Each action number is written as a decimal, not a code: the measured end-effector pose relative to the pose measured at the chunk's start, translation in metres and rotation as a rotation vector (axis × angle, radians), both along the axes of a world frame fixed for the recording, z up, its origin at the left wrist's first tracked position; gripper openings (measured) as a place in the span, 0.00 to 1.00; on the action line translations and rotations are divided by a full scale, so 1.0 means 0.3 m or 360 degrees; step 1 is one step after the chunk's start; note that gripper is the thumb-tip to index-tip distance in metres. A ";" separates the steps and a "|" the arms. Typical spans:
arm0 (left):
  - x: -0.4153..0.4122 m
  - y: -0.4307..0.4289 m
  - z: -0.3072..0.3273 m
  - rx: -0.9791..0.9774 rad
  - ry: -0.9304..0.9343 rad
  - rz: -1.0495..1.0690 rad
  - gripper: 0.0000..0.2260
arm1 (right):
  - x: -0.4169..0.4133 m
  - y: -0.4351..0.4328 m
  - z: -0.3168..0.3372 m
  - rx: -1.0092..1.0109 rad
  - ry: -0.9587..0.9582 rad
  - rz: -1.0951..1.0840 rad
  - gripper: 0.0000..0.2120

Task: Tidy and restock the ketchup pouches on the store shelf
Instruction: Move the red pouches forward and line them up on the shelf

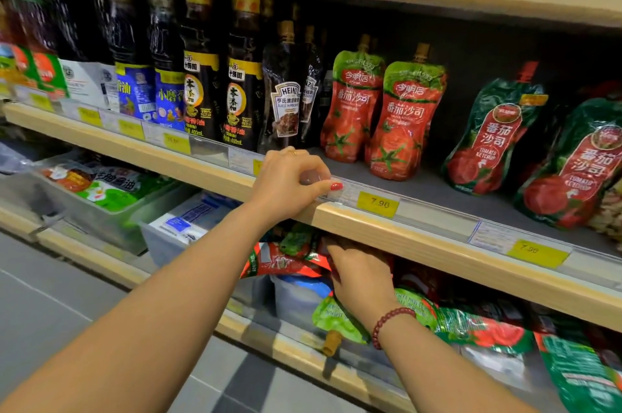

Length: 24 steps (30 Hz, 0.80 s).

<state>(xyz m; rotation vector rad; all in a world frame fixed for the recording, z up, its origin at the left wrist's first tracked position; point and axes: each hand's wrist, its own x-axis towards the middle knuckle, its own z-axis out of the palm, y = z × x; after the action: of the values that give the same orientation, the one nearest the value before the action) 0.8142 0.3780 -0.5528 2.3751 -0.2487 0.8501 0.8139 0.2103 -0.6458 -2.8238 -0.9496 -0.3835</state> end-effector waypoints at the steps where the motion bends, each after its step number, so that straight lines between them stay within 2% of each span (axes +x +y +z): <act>1: 0.000 0.000 -0.001 -0.0003 -0.0005 0.0003 0.07 | -0.001 -0.003 0.002 0.0007 -0.0005 0.0021 0.23; 6: -0.005 0.002 0.008 -0.0034 0.0057 -0.0004 0.08 | -0.017 -0.033 0.011 0.0102 -0.0021 0.0162 0.22; 11: -0.011 0.029 0.057 -0.0078 0.0373 -0.0129 0.07 | -0.045 -0.060 0.055 0.0231 0.0015 0.0314 0.25; 14: -0.028 0.069 0.109 -0.0261 0.0466 -0.0264 0.08 | -0.069 -0.081 0.109 0.0566 0.0281 0.0374 0.24; 20: -0.063 0.143 0.167 -0.0832 0.0440 -0.0450 0.09 | -0.114 -0.097 0.201 0.1236 0.0873 0.0544 0.24; 24: -0.074 0.115 0.117 -0.1018 0.0373 -0.0477 0.09 | -0.111 -0.094 0.242 0.1701 0.1003 0.0640 0.20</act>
<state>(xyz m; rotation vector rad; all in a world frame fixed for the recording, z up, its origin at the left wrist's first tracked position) 0.7920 0.4125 -0.5176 1.7570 -0.1934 0.4176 0.7806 0.1822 -0.5733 -1.5747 -0.7822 0.0680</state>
